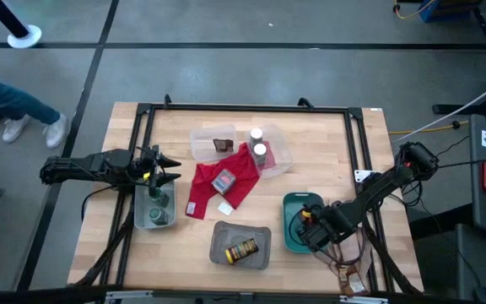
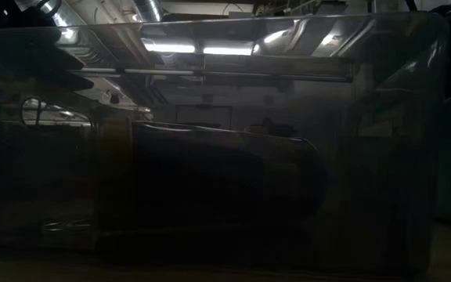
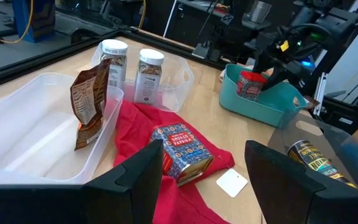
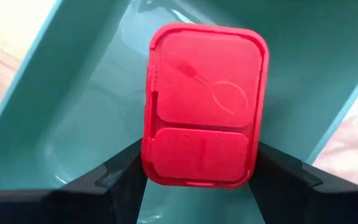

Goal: Sort spices by type
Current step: Put the right red seasoning can into the green bin, then put the red seasoning can into the green bin

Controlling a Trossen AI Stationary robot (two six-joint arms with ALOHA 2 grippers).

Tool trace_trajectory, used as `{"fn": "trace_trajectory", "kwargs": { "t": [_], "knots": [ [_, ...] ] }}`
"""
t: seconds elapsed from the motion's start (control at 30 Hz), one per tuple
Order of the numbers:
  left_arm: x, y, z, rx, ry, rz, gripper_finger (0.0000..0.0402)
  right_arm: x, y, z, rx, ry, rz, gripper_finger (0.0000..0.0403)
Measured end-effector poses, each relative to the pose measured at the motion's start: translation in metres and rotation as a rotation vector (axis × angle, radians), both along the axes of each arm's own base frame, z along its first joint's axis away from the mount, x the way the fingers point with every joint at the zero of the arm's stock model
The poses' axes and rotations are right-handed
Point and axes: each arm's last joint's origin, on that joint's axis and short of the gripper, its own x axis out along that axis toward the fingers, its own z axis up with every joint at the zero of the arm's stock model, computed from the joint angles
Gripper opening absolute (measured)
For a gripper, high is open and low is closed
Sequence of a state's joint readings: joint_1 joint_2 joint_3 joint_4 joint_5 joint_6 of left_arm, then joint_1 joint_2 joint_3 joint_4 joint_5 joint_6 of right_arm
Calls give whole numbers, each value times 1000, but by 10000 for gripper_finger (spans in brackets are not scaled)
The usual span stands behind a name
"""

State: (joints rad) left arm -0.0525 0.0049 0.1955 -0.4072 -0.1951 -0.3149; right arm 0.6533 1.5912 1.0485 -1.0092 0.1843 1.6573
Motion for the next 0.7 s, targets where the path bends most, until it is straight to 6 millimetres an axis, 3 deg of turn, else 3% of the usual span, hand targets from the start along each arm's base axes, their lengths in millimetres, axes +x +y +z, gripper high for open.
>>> {"fn": "trace_trajectory", "kwargs": {
  "t": [0.33, 0.7],
  "knots": [
    [0, 0, 0, -5, -3, 1, 210, -3, -2, 8, 16, 9, 2, 250],
    [2, 0, 10, 5, -105, -1, 210, 1, -2, 61, -105, -12, 41, 250]
  ]
}}
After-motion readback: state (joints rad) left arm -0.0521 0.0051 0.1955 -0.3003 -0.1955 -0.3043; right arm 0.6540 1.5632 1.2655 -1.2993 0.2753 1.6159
